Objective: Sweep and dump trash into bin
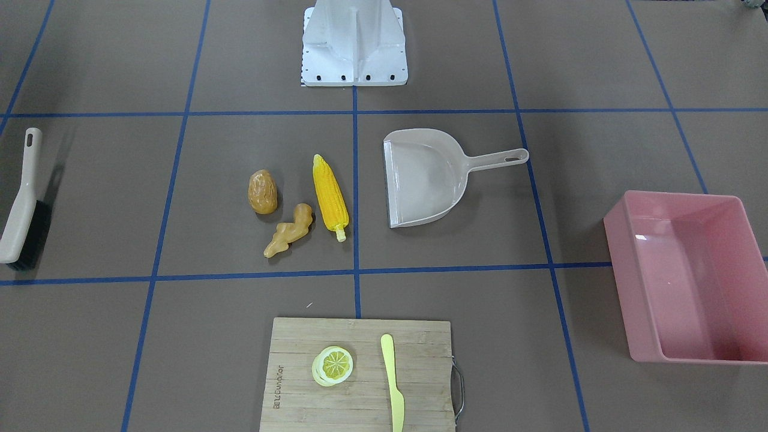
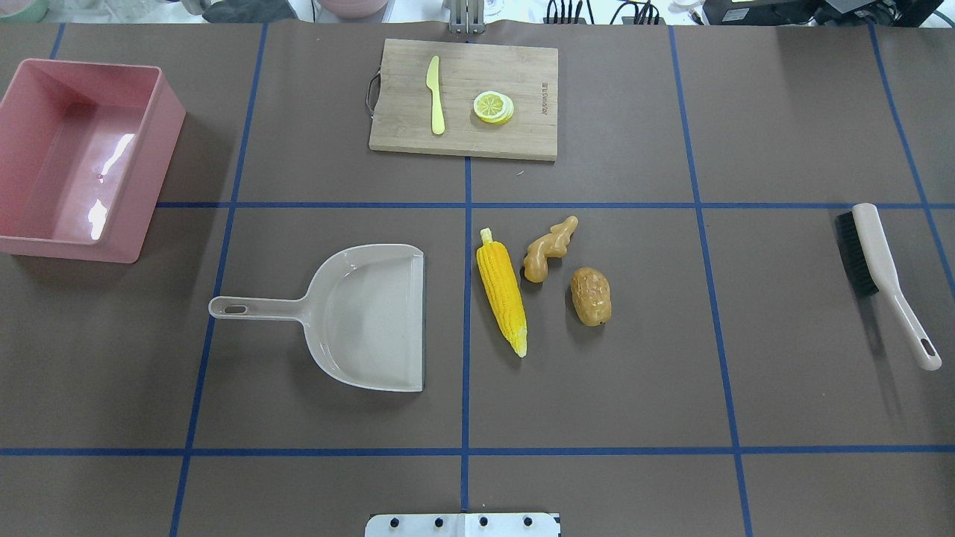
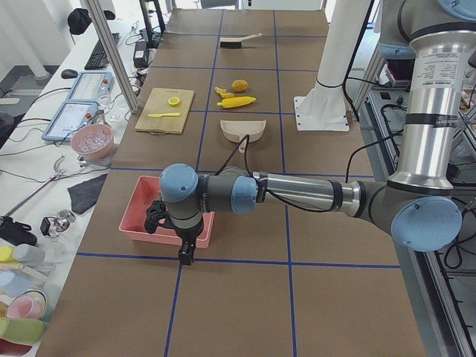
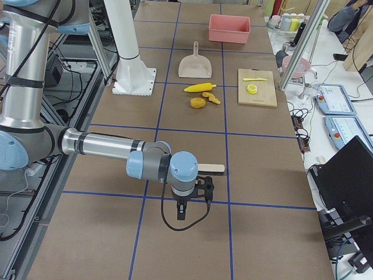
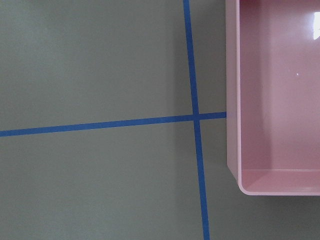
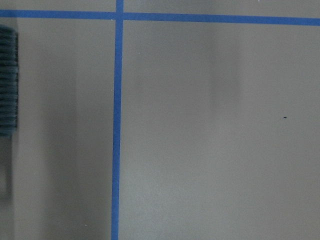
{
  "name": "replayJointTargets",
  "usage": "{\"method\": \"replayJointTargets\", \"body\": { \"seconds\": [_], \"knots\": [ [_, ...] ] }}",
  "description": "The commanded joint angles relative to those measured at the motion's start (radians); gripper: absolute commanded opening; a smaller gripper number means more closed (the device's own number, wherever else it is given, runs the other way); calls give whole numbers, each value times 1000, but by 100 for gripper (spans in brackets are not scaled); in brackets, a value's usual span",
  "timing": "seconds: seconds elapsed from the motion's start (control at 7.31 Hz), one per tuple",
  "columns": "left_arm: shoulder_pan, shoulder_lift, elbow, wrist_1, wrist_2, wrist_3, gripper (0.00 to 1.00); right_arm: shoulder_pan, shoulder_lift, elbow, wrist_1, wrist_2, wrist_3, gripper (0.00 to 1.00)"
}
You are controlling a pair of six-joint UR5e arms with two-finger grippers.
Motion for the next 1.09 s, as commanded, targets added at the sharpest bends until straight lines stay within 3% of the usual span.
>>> {"method": "replayJointTargets", "body": {
  "seconds": [0.0, 0.96],
  "knots": [
    [0, -1, -4, 1, 0, -1, 98, 0, 1, 0, 0, 1, -1, 100],
    [0, -1, -3, -1, 2, -1, 98, -11, 28, 31, -2, 10, 1, 100]
  ]
}}
